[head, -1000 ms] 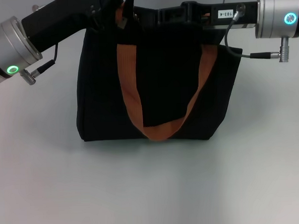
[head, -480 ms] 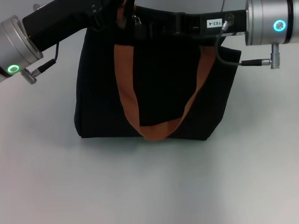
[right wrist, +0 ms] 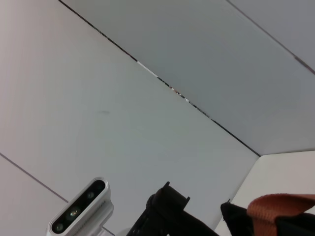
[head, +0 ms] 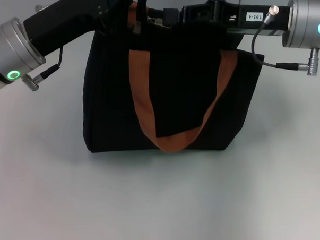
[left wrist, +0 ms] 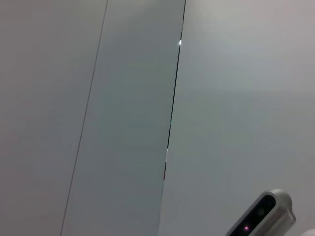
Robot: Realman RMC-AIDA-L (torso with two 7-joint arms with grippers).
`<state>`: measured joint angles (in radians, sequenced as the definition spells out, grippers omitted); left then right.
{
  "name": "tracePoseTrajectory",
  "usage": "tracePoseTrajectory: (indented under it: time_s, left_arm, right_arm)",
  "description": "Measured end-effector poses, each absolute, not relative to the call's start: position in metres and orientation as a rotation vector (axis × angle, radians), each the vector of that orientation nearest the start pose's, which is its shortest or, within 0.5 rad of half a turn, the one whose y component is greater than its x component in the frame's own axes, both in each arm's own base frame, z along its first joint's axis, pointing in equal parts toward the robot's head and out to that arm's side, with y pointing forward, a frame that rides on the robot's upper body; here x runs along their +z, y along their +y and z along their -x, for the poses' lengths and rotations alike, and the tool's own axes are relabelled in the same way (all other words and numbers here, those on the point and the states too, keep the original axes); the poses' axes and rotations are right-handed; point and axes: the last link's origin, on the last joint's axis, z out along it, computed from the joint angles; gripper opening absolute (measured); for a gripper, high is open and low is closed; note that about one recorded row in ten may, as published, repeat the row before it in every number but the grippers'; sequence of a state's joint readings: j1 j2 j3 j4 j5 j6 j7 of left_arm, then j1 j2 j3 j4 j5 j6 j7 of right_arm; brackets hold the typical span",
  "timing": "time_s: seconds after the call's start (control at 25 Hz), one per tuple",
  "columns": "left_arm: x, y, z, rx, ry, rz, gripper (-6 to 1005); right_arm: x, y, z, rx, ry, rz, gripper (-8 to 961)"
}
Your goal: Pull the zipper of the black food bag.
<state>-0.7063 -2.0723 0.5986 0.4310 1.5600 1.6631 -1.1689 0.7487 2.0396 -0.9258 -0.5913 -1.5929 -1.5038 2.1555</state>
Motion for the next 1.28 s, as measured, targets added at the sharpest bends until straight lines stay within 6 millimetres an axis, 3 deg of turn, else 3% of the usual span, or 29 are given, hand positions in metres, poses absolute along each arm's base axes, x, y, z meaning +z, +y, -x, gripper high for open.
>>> tracePoseTrajectory:
  time_s: [0.6, 0.88, 1.0, 1.28]
  left_arm:
    - [0.022, 0.37, 0.178, -1.397, -0.301, 2.421, 19]
    - [0.022, 0.369, 0.178, -1.396, -0.299, 2.422, 19]
    - [0.022, 0.369, 0.178, -1.396, -0.299, 2.423, 19]
    - [0.024, 0.368, 0.179, -1.405, -0.295, 2.411, 19]
  right_arm:
    - [0.003, 0.395, -0.142, 1.112, 1.541, 2.617, -4]
    - [0.007, 0.402, -0.134, 0.94, 1.606, 2.607, -5]
    - [0.01, 0.408, -0.12, 0.779, 1.594, 2.612, -5]
    - [0.015, 0.413, -0.109, 0.637, 1.584, 2.581, -6]
